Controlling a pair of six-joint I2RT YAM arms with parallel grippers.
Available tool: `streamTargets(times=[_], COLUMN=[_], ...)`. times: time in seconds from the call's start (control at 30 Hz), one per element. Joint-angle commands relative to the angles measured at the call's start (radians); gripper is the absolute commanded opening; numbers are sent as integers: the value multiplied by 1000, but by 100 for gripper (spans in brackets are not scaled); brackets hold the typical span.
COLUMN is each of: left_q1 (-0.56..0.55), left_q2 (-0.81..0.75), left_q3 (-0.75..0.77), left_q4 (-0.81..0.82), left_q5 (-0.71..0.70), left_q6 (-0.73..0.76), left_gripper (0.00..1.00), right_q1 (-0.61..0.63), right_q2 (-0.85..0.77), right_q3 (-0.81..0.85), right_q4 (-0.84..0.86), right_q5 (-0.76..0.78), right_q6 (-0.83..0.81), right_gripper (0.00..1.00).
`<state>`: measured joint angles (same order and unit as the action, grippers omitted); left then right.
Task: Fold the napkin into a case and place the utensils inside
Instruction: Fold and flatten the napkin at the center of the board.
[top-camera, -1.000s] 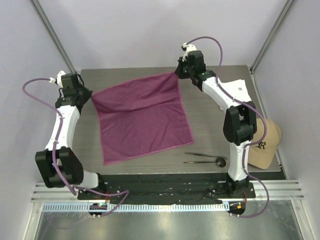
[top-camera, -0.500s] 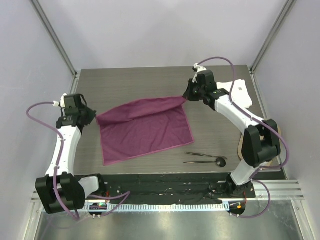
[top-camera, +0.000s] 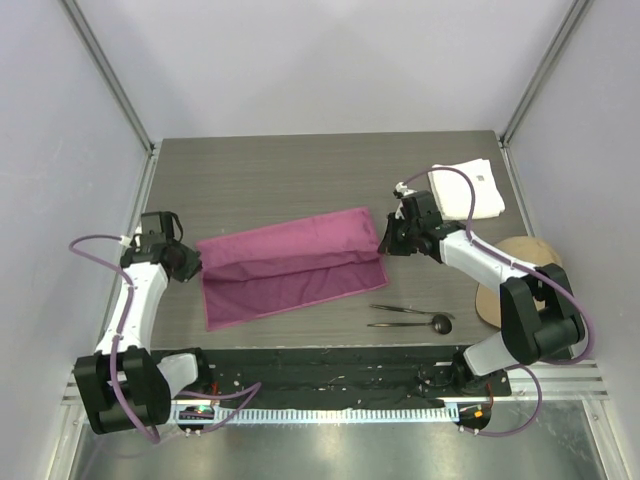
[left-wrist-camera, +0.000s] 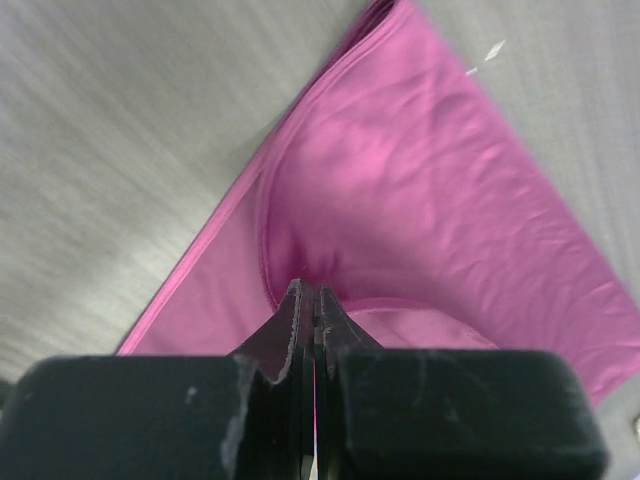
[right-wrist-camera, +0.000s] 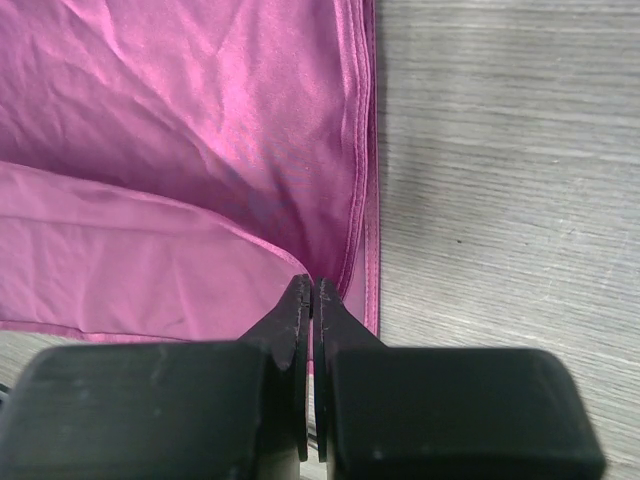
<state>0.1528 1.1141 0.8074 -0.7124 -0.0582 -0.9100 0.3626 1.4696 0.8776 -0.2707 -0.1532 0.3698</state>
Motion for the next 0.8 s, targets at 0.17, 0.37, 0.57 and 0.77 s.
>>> streamTargets(times=[0.17,0.37,0.57,0.77], left_q1=[5,5,5,5], left_q2=[-30,12,-33,-60], left_q3=[-19,-5,-4,-13], left_q4=[-127,-196,-228,-262], left_q5=[-37,-65,-110,-111], left_q6=[-20,-35,-36,-38], left_gripper=[0,0,0,0], right_q1=[1,-1,-2,-2], right_q2=[-48,-43,-57,-60], right_q3=[-5,-8,-8,-20], right_q4=[28,14,7,-2], right_q5=[29,47,53,52], right_q6=[-29,-40,-42,-45], right_gripper=[1,1,1,1])
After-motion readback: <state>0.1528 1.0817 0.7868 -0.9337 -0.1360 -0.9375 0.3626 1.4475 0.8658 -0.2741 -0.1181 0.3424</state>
